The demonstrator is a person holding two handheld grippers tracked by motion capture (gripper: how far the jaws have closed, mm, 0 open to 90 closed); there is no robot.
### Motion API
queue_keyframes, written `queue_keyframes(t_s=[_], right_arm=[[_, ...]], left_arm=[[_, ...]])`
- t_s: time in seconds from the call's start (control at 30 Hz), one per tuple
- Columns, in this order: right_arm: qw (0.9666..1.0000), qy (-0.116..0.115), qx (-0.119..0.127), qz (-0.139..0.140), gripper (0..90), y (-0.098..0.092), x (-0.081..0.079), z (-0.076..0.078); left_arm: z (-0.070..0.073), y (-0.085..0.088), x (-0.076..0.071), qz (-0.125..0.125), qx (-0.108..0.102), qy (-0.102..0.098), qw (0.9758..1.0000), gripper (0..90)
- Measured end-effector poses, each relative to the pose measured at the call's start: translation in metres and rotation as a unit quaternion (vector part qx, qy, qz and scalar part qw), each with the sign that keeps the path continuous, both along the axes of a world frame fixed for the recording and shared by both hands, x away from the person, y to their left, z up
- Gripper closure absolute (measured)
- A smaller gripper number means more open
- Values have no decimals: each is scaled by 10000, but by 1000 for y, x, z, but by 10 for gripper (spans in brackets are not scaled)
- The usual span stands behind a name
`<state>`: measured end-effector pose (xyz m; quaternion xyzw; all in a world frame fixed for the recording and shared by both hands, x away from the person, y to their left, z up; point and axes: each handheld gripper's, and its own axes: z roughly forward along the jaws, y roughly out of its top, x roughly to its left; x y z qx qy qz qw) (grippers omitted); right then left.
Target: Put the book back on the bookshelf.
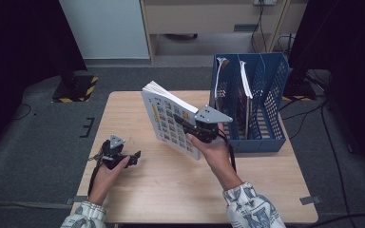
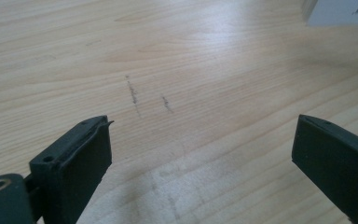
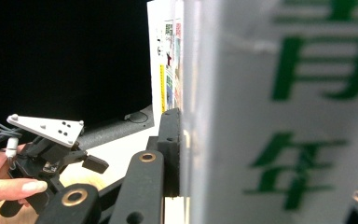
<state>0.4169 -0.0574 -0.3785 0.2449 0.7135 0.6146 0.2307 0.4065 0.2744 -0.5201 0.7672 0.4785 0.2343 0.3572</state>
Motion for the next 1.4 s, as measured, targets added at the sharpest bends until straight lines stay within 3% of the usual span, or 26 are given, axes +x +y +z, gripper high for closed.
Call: queue_keyframes(t_s=[0.27,0.5,0.8,1.4], right_arm=[[9999,-17,-63,-96,738,-8,-8,1],[10000,3,-23,-87,738,-12,-12,4],[9999,-3,-38,-106,738,-20,-18,5],[9998,-35,-80,-151,738,-40,-32,8]], left_arm=[[-3,0,6,29,44,-41,10000,48],[-8,3,9,149,96,138,9997,48],[-13,-1,10,24,252,270,9993,47],[-16,-3,11,-18,271,347,9990,46]])
